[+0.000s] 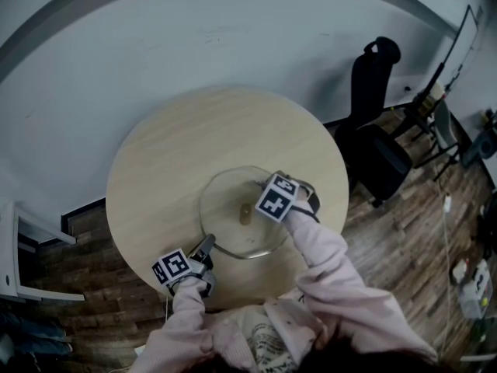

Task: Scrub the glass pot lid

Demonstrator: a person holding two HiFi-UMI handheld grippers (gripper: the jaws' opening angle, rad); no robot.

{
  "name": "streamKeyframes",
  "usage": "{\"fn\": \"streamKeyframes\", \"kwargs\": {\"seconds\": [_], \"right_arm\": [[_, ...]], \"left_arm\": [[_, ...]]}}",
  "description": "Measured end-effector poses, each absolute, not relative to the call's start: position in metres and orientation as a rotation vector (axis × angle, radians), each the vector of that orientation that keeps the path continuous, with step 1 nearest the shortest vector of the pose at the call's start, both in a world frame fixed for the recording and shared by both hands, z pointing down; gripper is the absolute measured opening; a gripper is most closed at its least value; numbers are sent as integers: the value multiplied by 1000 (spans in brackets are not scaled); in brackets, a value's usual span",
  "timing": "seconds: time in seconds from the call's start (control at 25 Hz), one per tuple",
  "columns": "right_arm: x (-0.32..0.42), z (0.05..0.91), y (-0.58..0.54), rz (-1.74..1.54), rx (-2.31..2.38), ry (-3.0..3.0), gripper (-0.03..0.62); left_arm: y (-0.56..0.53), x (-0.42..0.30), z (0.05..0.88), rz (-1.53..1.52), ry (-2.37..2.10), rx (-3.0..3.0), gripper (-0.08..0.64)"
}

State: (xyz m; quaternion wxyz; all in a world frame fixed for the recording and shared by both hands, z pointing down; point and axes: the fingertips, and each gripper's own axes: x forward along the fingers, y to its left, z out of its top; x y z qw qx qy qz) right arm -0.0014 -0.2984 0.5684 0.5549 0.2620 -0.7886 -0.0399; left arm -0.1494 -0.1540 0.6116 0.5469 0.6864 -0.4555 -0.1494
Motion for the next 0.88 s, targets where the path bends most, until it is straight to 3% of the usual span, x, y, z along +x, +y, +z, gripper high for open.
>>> {"fn": "streamKeyframes", "kwargs": {"seconds": [0.88], "right_arm": [[-22, 574, -253, -81, 527, -1901, 81]], "left_arm": [[-150, -147, 615, -380, -1098, 1606, 101]]}}
